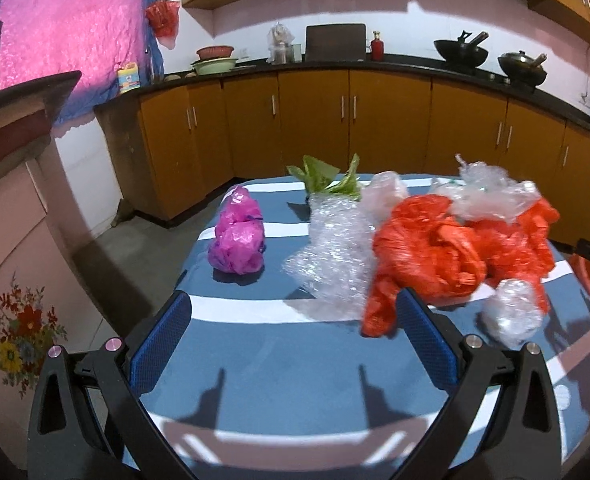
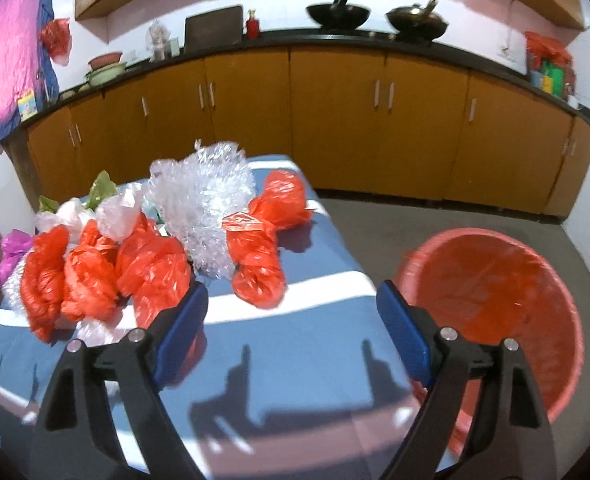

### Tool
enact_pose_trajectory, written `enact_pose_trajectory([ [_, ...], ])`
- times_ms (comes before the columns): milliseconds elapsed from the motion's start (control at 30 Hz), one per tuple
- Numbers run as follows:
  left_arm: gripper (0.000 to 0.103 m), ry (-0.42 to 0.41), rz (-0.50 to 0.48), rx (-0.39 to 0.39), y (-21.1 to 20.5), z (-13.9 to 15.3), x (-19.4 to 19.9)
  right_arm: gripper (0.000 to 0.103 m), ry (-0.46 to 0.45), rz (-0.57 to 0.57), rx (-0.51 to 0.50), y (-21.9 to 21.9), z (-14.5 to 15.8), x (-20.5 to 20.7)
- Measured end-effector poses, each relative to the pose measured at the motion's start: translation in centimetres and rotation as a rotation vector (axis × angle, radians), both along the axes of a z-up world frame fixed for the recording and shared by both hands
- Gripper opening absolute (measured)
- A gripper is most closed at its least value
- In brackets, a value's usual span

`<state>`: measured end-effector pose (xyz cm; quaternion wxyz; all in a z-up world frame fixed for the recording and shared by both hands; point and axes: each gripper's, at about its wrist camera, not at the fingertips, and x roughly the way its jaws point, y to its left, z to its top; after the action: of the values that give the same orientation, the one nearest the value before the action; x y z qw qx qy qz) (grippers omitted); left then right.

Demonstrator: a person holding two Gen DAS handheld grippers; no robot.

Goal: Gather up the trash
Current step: 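Move left tool to the pink bag while right tool reaches a red bag, then close left tool on the pink bag while right tool grasps the red bag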

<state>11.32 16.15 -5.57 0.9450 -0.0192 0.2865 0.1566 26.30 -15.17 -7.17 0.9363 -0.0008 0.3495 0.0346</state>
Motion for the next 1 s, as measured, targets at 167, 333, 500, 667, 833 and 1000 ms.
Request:
enact_pose_trajectory([
  [167,0.101,0.023,0.004,0.013,1.3,-0.6,1.4,0.08,0.069,0.003,-0.018,1.0,-2.2,4.2],
  [333,0.099,0.032,0.016,-0.004,2.9,-0.9,2.3,0.076,0.115,0.005,-0.012,1.2,-3.3,6.7],
  [500,0.098,0.035,0.034,-0.037,4.6,-1.0,3.1,0.06,0.142,0.032,-0.003,1.5,-4.2,7.8],
  [667,0.098,0.039,0.056,-0.037,5.8,-1.2,3.7,0.023,0.158,0.047,0.019,1.6,-4.5,7.9],
  [833,0.098,0.045,0.081,-0.012,7.0,-1.4,4.9,0.015,0.151,0.06,0.04,1.4,-4.2,6.5],
  [1000,0.087,0.083,0.091,0.001,8.4,-1.9,7.6,0.015,0.145,0.069,0.046,1.2,-4.2,5.6],
])
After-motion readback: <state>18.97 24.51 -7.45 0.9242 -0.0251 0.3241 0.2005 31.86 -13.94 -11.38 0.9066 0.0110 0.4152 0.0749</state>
